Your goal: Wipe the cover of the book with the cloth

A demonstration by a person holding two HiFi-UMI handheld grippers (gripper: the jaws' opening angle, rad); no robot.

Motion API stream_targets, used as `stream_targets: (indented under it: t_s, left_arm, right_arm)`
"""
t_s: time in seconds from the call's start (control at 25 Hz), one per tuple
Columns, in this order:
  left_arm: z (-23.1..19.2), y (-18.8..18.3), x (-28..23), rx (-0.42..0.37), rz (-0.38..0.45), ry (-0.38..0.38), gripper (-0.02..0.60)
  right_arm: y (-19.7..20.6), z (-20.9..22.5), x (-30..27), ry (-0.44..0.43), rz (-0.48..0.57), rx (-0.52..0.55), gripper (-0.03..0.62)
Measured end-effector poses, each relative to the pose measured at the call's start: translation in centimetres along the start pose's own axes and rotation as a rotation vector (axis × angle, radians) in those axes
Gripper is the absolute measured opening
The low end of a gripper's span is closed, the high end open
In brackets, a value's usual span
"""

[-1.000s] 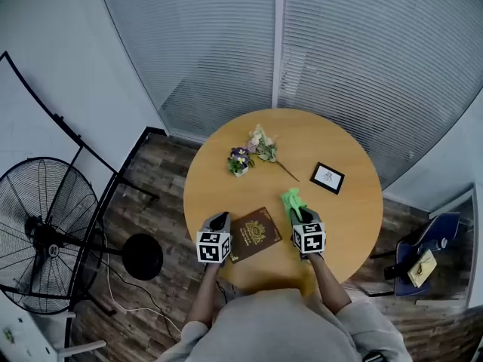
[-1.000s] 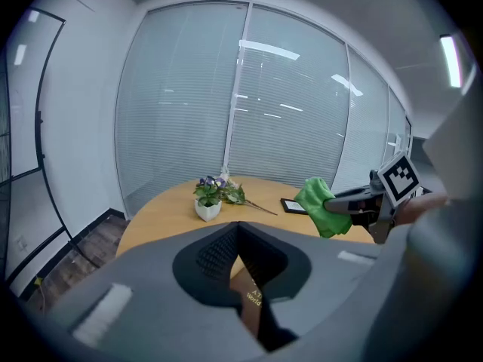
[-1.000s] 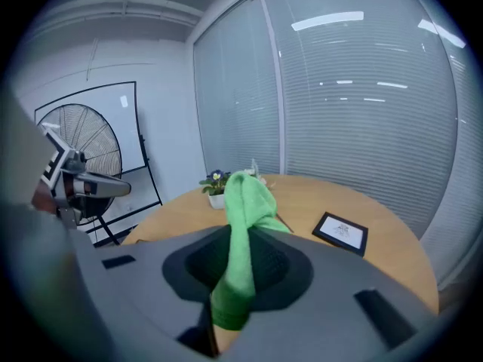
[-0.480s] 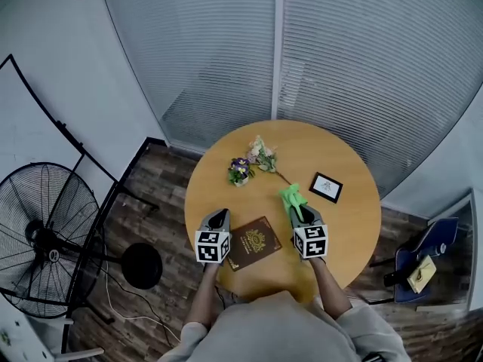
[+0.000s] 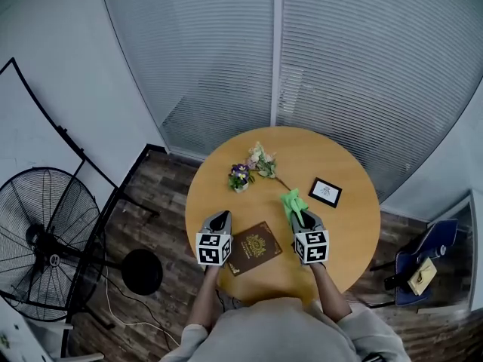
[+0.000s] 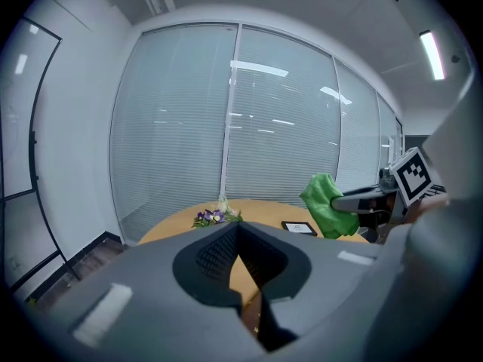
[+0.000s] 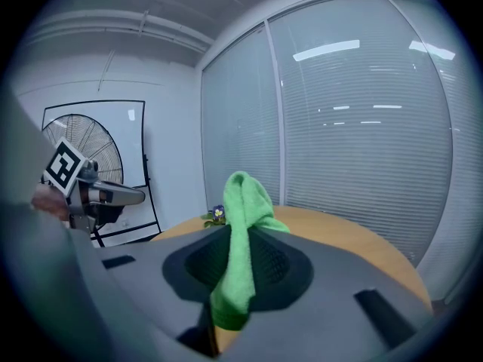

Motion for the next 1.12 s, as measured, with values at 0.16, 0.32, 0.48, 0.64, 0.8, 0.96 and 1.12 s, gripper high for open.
stream_targets:
  t_s: [0.16, 0.32, 0.48, 0.64, 0.8, 0.96, 1.12]
  left_arm:
    - [0.0, 0.1, 0.0, 0.007, 0.0, 0.0, 0.006]
    - [0.1, 0.3, 0.0, 0.013, 0.0, -0.003, 0.006]
    - [0.4, 0.6, -0.2, 0.008, -0.005, 0.005, 0.006]
    - [0.5, 0.8, -0.1, 0.006, -0.011, 0.009, 0.006]
    - [0.5, 1.1, -0.1, 0.01, -0.02, 0.01, 0.006]
    - [0.6, 1.6, -0.1, 0.011, -0.029, 0.014, 0.006]
    - [0.8, 1.9, -0.1, 0.012, -0.037, 0.019, 0.006]
  right_arm:
    - [0.1, -0.2, 0.1, -0.001, -0.003, 0.003, 0.071]
    - [0.2, -0.1, 0.2, 0.0, -0.007, 0.006, 0.071]
    - [0.3, 0.0, 0.2, -0.001, -0.012, 0.005, 0.071]
    - [0.4, -0.3, 0.2, -0.002, -0.016, 0.005, 0.071]
    - [0.6, -0.3, 0.1, -0.002, -0.022, 0.005, 0.071]
    - [0.8, -0.5, 0.0, -0.003, -0.028, 0.007, 0.071]
    - [0.7, -0.7, -0.1, -0.008, -0.032, 0.013, 0.071]
Point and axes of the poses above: the fingertips, and each gripper's own axes: x backward along the fingers, z to its right, y out of its underside, the point moved 4 cm from there along x, backward along the fingers, and after that the axes turned 3 degrees about -y, right-handed, at the moved point
